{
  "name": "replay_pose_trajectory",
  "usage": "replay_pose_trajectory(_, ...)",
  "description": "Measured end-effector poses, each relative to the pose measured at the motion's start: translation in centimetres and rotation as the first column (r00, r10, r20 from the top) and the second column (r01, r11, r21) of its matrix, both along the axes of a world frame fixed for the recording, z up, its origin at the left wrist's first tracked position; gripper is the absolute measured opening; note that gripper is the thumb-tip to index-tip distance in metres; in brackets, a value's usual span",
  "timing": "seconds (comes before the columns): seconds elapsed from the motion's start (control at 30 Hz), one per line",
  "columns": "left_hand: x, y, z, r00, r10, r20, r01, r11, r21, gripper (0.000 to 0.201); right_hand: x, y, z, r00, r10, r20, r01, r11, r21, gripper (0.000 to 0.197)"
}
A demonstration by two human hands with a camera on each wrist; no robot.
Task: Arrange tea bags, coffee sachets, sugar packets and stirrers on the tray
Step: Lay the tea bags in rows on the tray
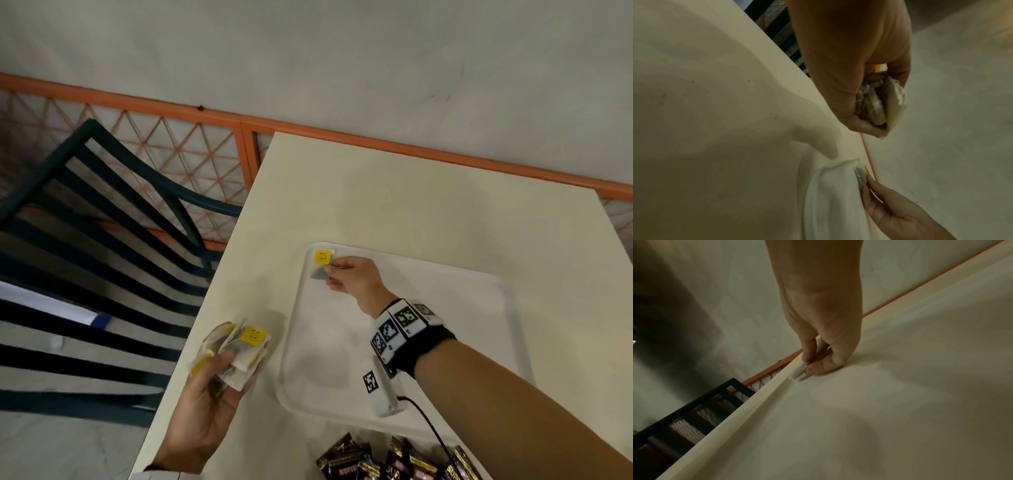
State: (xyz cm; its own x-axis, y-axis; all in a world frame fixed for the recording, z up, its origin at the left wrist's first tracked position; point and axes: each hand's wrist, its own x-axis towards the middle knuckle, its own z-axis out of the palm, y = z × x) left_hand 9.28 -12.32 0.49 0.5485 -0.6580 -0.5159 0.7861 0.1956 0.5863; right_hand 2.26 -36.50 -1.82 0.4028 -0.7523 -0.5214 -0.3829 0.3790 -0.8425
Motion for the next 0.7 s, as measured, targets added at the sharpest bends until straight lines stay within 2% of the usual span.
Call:
replay_pose_trajectory(0.1,0.4,-0.1,-0.6,1.0,-0.02,0.005,0.02,0.999,0.027,0.032,0.9,-0.5,-0.6,0.994,0.016,-0.111,-0.027,0.995,-0.099,0.021)
replay_pose_trajectory(0.23,0.7,-0.4,-0.9,0.997,-0.069,0.021,0.068,0.997,0.029,0.036,1.5,-1.0,-0.8,0.982,0.029,-0.188,-0.064,0.981,-0.184,0.007)
replay_pose_trajectory(0.37,0.7,-0.8,-1.1,0.995,-0.089,0.043,0.089,0.996,0.012,0.037,1.5,-1.3,-0.9,0.983,-0.007,-0.182,-0.026,0.983,-0.182,0.024)
replay_pose_trajectory(0.47,0.6,-0.9,-1.2,0.994,-0.101,0.032,0.101,0.995,-0.002,0.044,1.3,-1.4,-0.9,0.985,-0.009,-0.174,-0.023,0.983,-0.182,0.024)
replay_pose_trajectory(0.53,0.5,-1.0,-1.3,0.993,-0.111,0.04,0.112,0.994,-0.013,0.057,1.2,-1.5,-0.7,0.983,0.022,-0.182,-0.058,0.979,-0.194,0.022)
replay_pose_trajectory(0.63,0.3,-0.9,-1.5,0.992,-0.12,0.031,0.121,0.992,-0.023,0.056,0.9,-1.5,-0.6,0.985,0.032,-0.169,-0.062,0.983,-0.175,0.017)
replay_pose_trajectory(0.7,0.4,-0.9,-1.4,0.99,-0.136,0.028,0.137,0.99,-0.034,0.071,0.8,-1.5,-0.5,0.985,0.044,-0.168,-0.07,0.986,-0.152,0.014)
